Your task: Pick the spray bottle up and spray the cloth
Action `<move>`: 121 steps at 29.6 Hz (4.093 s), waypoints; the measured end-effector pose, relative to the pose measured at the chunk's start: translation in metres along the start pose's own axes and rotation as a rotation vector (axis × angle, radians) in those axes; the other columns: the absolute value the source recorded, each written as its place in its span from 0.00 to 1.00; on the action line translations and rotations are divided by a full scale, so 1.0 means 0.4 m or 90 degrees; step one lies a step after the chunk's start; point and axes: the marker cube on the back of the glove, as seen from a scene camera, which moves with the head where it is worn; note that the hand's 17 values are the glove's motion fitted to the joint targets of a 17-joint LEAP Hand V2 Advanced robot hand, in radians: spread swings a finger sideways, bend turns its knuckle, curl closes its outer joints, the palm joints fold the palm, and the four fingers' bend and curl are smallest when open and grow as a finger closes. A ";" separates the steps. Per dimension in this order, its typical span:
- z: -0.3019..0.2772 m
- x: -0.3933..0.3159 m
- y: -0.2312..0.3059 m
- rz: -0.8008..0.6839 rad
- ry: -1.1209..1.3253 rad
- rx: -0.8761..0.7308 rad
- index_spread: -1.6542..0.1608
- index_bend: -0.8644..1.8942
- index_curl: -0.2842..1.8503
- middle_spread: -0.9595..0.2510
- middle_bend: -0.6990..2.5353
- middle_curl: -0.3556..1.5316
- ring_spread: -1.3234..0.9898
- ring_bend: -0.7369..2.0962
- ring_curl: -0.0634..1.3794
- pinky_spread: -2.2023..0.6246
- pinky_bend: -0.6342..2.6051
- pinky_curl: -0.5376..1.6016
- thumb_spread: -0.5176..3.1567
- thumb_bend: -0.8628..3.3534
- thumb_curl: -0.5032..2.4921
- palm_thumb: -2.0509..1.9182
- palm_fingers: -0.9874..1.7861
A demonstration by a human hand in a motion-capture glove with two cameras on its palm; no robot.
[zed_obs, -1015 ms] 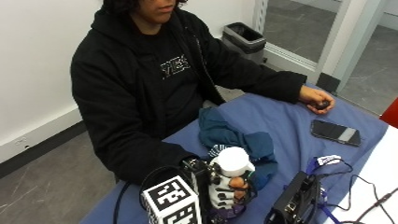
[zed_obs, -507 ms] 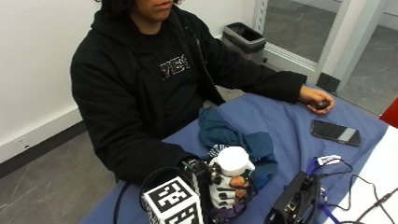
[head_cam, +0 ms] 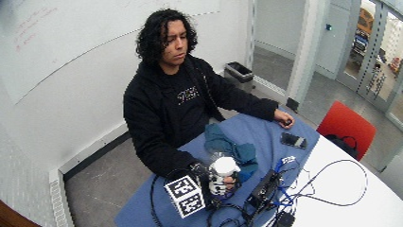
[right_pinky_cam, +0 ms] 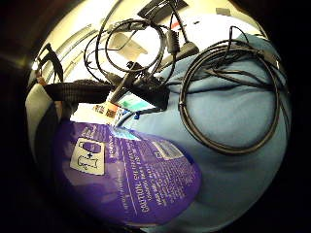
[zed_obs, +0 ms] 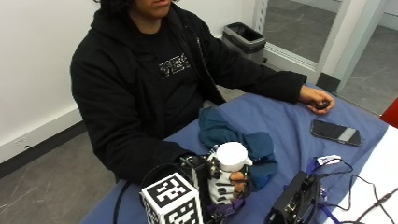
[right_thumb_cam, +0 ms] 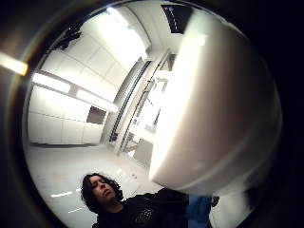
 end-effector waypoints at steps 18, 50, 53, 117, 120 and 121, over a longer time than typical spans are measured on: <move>0.037 -0.254 -0.024 -0.029 0.366 -0.331 0.75 0.41 0.39 0.64 0.39 0.48 0.46 0.45 0.38 0.67 0.31 0.44 0.20 0.20 0.42 0.78 0.83; 0.139 -0.147 0.181 0.139 0.951 -0.755 0.76 0.41 0.40 0.64 0.38 0.47 0.47 0.44 0.38 0.68 0.31 0.45 0.19 0.20 0.43 0.78 0.83; 0.145 -0.130 0.199 0.145 0.953 -0.771 0.76 0.40 0.40 0.64 0.38 0.47 0.47 0.44 0.38 0.68 0.31 0.45 0.19 0.20 0.43 0.78 0.83; 0.863 -0.254 0.178 -0.084 -0.166 -0.439 0.76 0.40 0.42 0.66 0.39 0.48 0.47 0.44 0.39 0.68 0.31 0.45 0.19 0.20 0.43 0.78 0.82; 0.866 -0.243 0.170 -0.071 -0.177 -0.432 0.76 0.40 0.41 0.66 0.39 0.48 0.47 0.44 0.39 0.68 0.30 0.45 0.19 0.20 0.43 0.78 0.82; 0.868 -0.241 0.165 -0.069 -0.180 -0.430 0.76 0.40 0.42 0.66 0.39 0.48 0.47 0.44 0.39 0.68 0.30 0.45 0.19 0.20 0.43 0.78 0.82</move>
